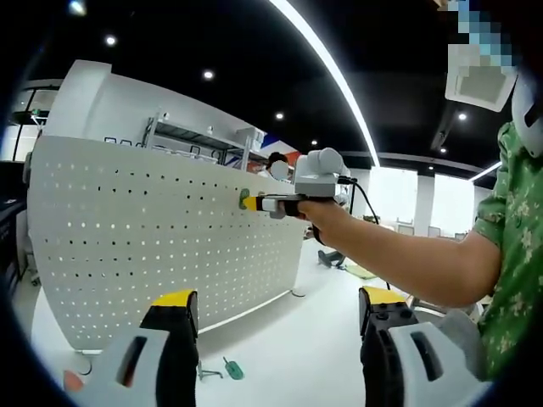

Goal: Insert the hook assembly into the mounting plate slot until the hook locks in place.

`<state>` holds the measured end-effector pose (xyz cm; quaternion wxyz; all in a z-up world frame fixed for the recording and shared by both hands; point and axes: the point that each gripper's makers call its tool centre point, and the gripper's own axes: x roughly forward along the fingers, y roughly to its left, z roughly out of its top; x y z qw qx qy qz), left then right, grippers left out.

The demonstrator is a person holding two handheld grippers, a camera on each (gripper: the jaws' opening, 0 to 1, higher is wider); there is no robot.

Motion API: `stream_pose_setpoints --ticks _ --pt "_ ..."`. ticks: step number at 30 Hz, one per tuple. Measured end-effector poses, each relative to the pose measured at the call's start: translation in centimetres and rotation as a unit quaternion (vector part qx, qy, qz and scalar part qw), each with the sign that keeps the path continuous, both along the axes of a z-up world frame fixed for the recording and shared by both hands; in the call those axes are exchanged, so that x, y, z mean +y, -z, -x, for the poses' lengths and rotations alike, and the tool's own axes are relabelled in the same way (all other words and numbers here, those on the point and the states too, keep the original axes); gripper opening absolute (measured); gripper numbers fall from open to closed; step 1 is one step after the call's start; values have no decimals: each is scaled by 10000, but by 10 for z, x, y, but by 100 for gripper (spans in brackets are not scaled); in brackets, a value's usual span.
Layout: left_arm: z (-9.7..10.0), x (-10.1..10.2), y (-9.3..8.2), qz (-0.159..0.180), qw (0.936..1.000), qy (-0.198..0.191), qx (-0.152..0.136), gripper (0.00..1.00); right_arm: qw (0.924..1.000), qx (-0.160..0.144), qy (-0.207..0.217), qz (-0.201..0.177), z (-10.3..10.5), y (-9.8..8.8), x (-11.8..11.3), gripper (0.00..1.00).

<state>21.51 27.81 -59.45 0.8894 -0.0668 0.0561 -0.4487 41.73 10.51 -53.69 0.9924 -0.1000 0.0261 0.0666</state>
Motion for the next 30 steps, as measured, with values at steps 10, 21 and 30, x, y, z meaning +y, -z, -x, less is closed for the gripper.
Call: stream_pose_setpoints --ticks 10,21,30 --pt "0 -1 -2 3 10000 14 -33 80 10000 -21 -7 7 2 -1 -1 11" --pt "1 -2 -3 -1 10000 27 -34 80 9999 -48 -60 -96 7 -2 1 18" --pt "4 -4 -5 -9 10000 44 -53 81 9995 -87 -204 -243 14 -2 5 28"
